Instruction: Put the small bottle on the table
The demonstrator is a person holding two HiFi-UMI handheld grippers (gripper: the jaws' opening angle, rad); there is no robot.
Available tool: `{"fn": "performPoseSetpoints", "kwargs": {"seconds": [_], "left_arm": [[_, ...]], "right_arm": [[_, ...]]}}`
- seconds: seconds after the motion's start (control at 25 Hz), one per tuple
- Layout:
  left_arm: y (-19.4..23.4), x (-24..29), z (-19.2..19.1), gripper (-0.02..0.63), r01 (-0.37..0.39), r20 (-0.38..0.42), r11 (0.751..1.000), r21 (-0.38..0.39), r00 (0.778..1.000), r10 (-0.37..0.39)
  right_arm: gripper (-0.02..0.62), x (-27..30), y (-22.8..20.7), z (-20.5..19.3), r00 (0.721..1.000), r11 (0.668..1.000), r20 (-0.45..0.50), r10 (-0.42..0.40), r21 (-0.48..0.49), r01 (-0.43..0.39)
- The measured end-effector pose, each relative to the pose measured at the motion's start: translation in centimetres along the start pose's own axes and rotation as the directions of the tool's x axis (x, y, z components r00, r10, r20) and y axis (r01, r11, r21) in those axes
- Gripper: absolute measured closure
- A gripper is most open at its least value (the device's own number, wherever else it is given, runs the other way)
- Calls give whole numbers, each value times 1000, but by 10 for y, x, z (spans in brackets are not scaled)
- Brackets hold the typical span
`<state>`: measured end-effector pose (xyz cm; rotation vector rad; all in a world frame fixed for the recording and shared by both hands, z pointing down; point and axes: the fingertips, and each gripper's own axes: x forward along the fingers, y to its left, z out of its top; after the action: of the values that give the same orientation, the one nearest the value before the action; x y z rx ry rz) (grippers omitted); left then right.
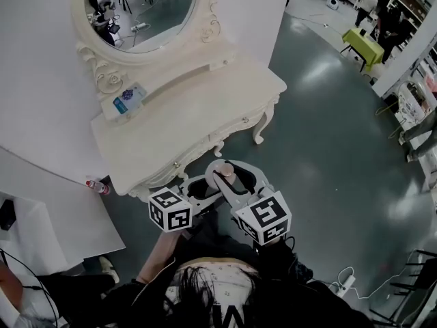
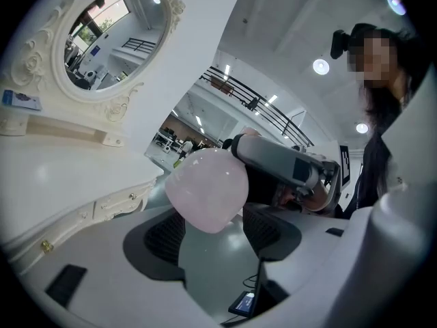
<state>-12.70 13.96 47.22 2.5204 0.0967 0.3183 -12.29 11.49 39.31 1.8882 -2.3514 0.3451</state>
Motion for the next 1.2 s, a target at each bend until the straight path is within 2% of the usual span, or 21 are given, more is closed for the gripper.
{"fn": "performPoseSetpoints", "kwargs": {"seconds": [0.8, 1.2], "left_arm": [[121, 33, 110, 344, 94, -35, 995, 17, 995, -94], [169, 30, 130, 344, 102, -45, 995, -3, 994, -102]], "right_arm": [[446, 132, -86, 53, 995, 995, -26, -94, -18, 94], [446, 185, -101, 54, 993, 995, -55, -102, -8, 102]]}}
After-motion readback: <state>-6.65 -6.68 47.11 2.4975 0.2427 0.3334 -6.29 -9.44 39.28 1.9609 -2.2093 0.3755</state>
